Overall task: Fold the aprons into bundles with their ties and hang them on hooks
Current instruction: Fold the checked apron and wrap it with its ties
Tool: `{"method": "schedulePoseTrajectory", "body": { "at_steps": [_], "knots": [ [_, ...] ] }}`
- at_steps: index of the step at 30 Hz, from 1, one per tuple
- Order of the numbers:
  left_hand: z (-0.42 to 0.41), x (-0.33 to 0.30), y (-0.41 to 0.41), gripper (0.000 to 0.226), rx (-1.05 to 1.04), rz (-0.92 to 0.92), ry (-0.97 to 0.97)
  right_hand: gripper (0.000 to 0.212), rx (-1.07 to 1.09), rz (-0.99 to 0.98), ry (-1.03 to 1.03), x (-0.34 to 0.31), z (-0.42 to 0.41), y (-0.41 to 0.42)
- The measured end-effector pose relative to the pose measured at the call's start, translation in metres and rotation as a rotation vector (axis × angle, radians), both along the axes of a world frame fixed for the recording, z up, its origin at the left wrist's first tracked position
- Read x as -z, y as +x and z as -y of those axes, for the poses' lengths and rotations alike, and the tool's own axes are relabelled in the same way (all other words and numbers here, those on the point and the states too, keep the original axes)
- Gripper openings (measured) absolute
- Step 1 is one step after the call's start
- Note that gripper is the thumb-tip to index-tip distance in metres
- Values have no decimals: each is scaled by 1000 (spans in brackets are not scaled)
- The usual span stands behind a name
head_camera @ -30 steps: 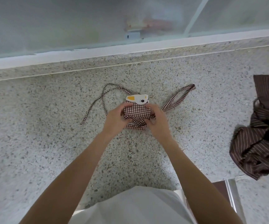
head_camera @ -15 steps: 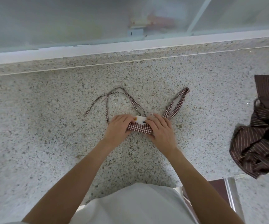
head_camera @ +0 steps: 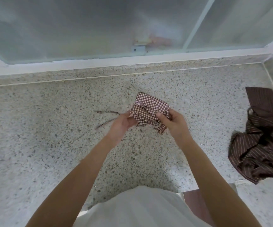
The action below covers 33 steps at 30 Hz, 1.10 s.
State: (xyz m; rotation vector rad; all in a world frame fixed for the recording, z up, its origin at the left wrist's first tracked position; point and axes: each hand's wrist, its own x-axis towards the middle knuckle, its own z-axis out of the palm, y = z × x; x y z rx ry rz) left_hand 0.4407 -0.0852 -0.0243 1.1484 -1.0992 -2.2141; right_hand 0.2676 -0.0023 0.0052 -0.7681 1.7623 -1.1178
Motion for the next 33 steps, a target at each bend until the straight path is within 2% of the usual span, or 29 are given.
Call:
{"method": "schedulePoseTrajectory", "body": {
  "at_steps": [3,5,8,13,15,16,18,20,22,24,26,28,29,31,33],
  "knots": [
    [-19,-14,3,23,165,76,-175,20,139,130,-59,-15,-8,0],
    [-30,-18,7,20,129,164,-304,20,188,125,-64,-19,-13,1],
    [-42,-15,21,12,46,250,-377,21,269,149,-78,-15,-23,5],
    [-58,-7,48,9,48,519,-583,19,347,71,-119,-3,-40,15],
    [-62,-8,61,12,65,584,-690,18,376,-87,-116,0,-45,17],
    [-63,-8,68,14,110,616,-757,20,364,-230,-103,1,-47,16],
    [-61,-14,78,20,265,701,-963,23,258,-634,-95,2,-54,12],
    [-52,-26,80,21,409,773,-1215,21,20,-1005,-162,-1,-59,9],
    [-36,-46,74,19,454,715,-1359,19,-353,-1147,-204,-7,-61,4],
    [-17,-67,67,17,463,593,-1404,19,-710,-1043,-217,-14,-62,4],
    [-2,-79,61,15,459,518,-1348,18,-867,-686,-223,-22,-62,10],
    [3,-78,57,15,416,454,-1170,16,-781,-252,-244,-34,-60,19],
    [3,-73,55,16,379,430,-1082,15,-685,-98,-272,-40,-58,23],
    [-4,-61,52,19,314,458,-946,18,-463,65,-336,-46,-52,27],
    [-16,-45,51,16,281,493,-807,21,-289,123,-349,-47,-45,28]
  ]
}}
